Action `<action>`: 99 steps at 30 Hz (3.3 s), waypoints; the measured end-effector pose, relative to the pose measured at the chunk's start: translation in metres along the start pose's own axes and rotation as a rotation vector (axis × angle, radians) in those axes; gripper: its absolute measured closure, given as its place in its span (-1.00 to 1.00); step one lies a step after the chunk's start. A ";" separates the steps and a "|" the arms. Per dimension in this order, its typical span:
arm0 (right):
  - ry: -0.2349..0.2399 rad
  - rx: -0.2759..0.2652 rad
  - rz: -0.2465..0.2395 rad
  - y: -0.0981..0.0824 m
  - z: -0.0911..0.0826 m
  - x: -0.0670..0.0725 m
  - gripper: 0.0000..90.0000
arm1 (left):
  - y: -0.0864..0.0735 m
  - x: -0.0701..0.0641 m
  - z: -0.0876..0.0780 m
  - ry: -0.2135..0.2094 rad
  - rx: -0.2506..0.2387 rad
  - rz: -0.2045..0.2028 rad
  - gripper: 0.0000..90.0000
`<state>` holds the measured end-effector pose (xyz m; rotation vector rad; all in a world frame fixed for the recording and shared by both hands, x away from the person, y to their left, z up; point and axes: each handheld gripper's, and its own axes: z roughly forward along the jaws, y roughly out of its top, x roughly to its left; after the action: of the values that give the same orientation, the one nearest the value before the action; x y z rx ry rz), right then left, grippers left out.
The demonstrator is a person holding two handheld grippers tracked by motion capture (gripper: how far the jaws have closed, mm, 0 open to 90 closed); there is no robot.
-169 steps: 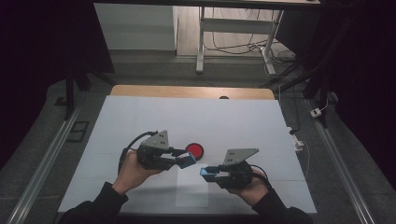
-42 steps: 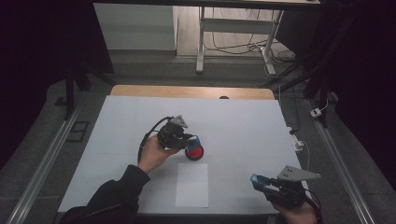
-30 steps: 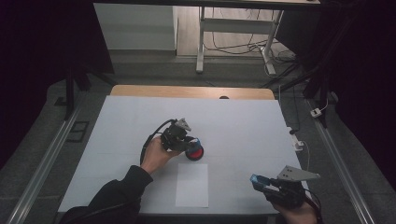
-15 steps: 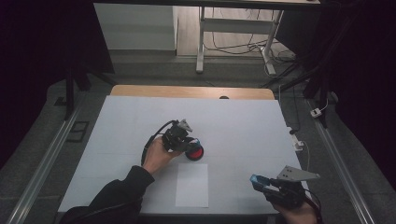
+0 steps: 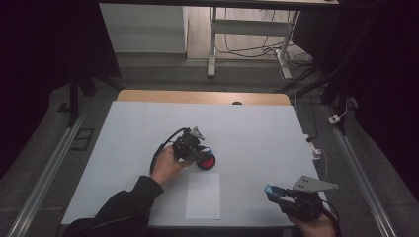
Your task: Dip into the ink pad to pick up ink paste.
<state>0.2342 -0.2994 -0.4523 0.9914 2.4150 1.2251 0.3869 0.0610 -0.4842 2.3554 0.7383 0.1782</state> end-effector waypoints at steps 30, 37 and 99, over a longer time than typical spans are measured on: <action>0.003 0.004 0.000 0.000 0.001 0.000 0.52 | -0.002 0.006 0.001 -0.035 -0.007 -0.051 0.56; 0.004 0.002 0.004 0.000 0.001 0.000 0.52 | -0.002 0.007 0.001 -0.039 -0.010 -0.055 0.56; 0.002 -0.001 0.003 -0.001 -0.001 0.000 0.51 | 0.002 -0.007 0.003 -0.008 0.009 -0.005 0.56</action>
<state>0.2338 -0.3000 -0.4525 0.9951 2.4152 1.2284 0.3826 0.0540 -0.4842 2.3616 0.7424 0.1628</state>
